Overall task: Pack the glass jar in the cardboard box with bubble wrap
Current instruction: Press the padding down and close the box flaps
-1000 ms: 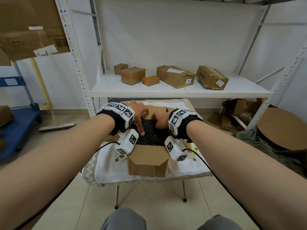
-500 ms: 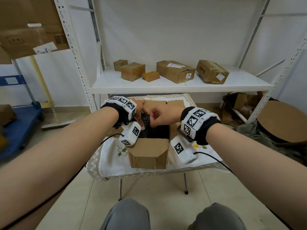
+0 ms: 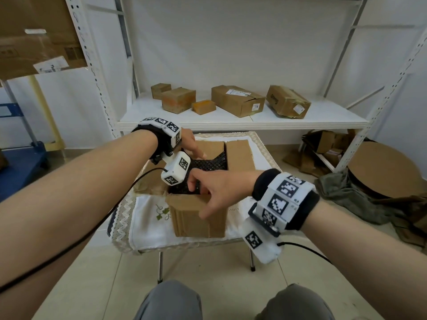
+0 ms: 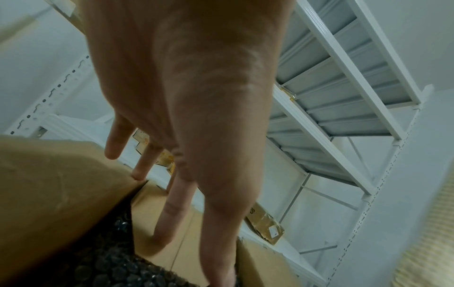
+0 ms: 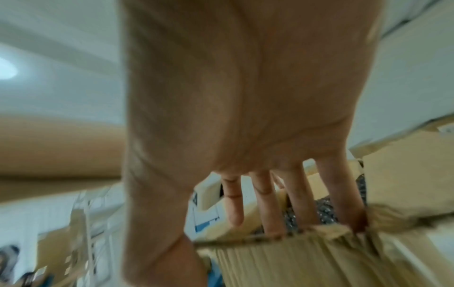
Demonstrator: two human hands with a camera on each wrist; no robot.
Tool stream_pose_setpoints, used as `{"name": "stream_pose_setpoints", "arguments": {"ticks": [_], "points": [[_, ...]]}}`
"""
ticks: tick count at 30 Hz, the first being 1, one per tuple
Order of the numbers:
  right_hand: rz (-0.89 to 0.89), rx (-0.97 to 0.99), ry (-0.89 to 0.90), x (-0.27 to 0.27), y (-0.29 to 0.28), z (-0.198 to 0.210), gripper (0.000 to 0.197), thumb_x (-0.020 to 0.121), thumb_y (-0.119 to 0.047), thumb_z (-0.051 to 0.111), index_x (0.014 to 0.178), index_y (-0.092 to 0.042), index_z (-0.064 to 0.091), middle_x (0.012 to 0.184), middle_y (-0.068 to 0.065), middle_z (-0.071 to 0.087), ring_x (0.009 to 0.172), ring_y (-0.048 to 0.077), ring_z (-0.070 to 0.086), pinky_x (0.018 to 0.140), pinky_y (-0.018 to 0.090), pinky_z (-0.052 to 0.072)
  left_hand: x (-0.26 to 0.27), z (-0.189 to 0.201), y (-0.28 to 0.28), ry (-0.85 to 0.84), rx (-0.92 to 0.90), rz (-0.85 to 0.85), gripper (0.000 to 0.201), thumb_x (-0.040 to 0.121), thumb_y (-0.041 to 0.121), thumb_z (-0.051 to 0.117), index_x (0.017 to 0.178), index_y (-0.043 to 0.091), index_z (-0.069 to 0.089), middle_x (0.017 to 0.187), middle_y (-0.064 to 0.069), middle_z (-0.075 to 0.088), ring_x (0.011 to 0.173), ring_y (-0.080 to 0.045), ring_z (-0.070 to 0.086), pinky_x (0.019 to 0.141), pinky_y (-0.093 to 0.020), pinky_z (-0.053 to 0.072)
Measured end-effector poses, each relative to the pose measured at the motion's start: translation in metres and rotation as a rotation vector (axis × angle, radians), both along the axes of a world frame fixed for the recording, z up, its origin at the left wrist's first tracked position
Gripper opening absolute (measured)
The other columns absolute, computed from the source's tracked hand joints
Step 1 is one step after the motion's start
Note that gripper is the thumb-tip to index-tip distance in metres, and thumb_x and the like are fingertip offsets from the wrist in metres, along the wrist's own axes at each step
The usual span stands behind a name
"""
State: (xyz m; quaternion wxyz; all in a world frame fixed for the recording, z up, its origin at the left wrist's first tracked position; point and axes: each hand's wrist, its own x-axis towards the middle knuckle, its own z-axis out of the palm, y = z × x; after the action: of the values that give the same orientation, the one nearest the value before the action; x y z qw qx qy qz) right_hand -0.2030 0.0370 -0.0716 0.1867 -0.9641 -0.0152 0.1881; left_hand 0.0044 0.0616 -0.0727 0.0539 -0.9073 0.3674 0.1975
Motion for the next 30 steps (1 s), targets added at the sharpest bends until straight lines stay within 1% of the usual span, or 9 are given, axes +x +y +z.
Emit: {"name": "stream_pose_setpoints", "arguments": {"ticks": [2, 6, 8, 11, 16, 19, 23, 28, 30], "points": [[-0.056, 0.07, -0.065, 0.006, -0.011, 0.009, 0.036, 0.089, -0.033, 0.068, 0.116, -0.017, 0.05, 0.099, 0.0, 0.059, 0.077, 0.015, 0.053, 0.073, 0.034, 0.05, -0.002, 0.003, 0.0, 0.055, 0.008, 0.008, 0.083, 0.081, 0.07, 0.055, 0.139, 0.01, 0.05, 0.145, -0.012, 0.046, 0.125, -0.027, 0.046, 0.102, -0.039, 0.036], [-0.098, -0.01, 0.002, 0.02, -0.03, 0.016, 0.035, 0.087, -0.039, 0.072, 0.11, -0.022, 0.051, 0.088, -0.007, 0.054, 0.084, 0.018, 0.058, 0.077, 0.034, 0.051, -0.002, 0.005, 0.003, 0.264, -0.024, 0.017, 0.126, 0.043, 0.101, 0.044, 0.14, 0.022, 0.05, 0.147, -0.008, 0.048, 0.139, -0.03, 0.036, 0.109, -0.049, 0.03], [-0.085, -0.036, 0.037, 0.028, -0.034, 0.012, 0.037, 0.085, -0.039, 0.075, 0.108, -0.024, 0.051, 0.084, -0.005, 0.056, 0.079, 0.019, 0.06, 0.07, 0.032, 0.052, -0.006, 0.01, 0.006, 0.294, -0.012, 0.024, 0.116, 0.055, 0.099, 0.041, 0.145, 0.026, 0.044, 0.149, -0.002, 0.047, 0.142, -0.028, 0.032, 0.114, -0.05, 0.026], [-0.117, 0.022, 0.058, 0.033, -0.041, 0.004, 0.058, 0.085, -0.035, 0.076, 0.133, -0.018, 0.048, 0.112, -0.001, 0.063, 0.097, 0.022, 0.068, 0.088, 0.038, 0.057, -0.002, 0.019, 0.01, 0.295, 0.042, -0.008, 0.088, 0.078, 0.085, 0.029, 0.148, 0.032, 0.036, 0.153, 0.008, 0.04, 0.147, -0.026, 0.021, 0.115, -0.052, 0.02], [-0.18, 0.062, 0.071, 0.035, -0.054, -0.008, 0.039, 0.088, -0.035, 0.072, 0.118, -0.02, 0.052, 0.1, -0.001, 0.063, 0.097, 0.023, 0.062, 0.09, 0.035, 0.051, 0.007, 0.021, 0.019, 0.316, 0.089, -0.08, 0.145, 0.024, 0.101, 0.052, 0.15, 0.033, 0.03, 0.161, 0.009, 0.02, 0.149, -0.02, 0.014, 0.115, -0.047, 0.019], [-0.21, 0.008, 0.115, 0.041, -0.055, -0.012, 0.043, 0.087, -0.04, 0.072, 0.12, -0.021, 0.051, 0.102, -0.003, 0.058, 0.101, 0.022, 0.058, 0.094, 0.037, 0.049, 0.005, 0.02, 0.019, 0.253, 0.169, -0.14, 0.137, 0.03, 0.097, 0.061, 0.15, 0.038, 0.031, 0.163, 0.012, 0.003, 0.151, -0.018, 0.005, 0.12, -0.05, 0.014], [-0.253, 0.043, 0.191, 0.048, -0.061, -0.018, 0.049, 0.085, -0.038, 0.075, 0.125, -0.019, 0.052, 0.089, -0.007, 0.055, 0.097, 0.022, 0.056, 0.097, 0.037, 0.048, -0.008, 0.01, 0.019, 0.094, 0.171, -0.184, 0.104, 0.062, 0.065, 0.078, 0.149, 0.03, 0.032, 0.159, 0.006, 0.018, 0.145, -0.023, 0.023, 0.114, -0.041, 0.025], [-0.267, 0.065, 0.082, 0.042, -0.065, -0.025, 0.05, 0.079, -0.04, 0.08, 0.119, -0.018, 0.058, 0.098, -0.005, 0.059, 0.092, 0.016, 0.056, 0.077, 0.024, 0.045, -0.022, -0.013, 0.027, -0.098, 0.144, -0.239, 0.123, 0.032, 0.08, 0.079, 0.138, 0.038, 0.032, 0.146, 0.013, 0.03, 0.128, -0.024, 0.037, 0.101, -0.044, 0.037], [-0.33, 0.116, -0.071, 0.038, -0.069, -0.031, 0.046, 0.076, -0.039, 0.083, 0.111, -0.022, 0.06, 0.106, -0.004, 0.058, 0.1, 0.016, 0.056, 0.081, 0.026, 0.045, -0.023, -0.017, 0.03, -0.143, 0.128, -0.247, 0.127, 0.03, 0.082, 0.076, 0.139, 0.037, 0.031, 0.147, 0.012, 0.028, 0.129, -0.026, 0.036, 0.102, -0.048, 0.036]]}}
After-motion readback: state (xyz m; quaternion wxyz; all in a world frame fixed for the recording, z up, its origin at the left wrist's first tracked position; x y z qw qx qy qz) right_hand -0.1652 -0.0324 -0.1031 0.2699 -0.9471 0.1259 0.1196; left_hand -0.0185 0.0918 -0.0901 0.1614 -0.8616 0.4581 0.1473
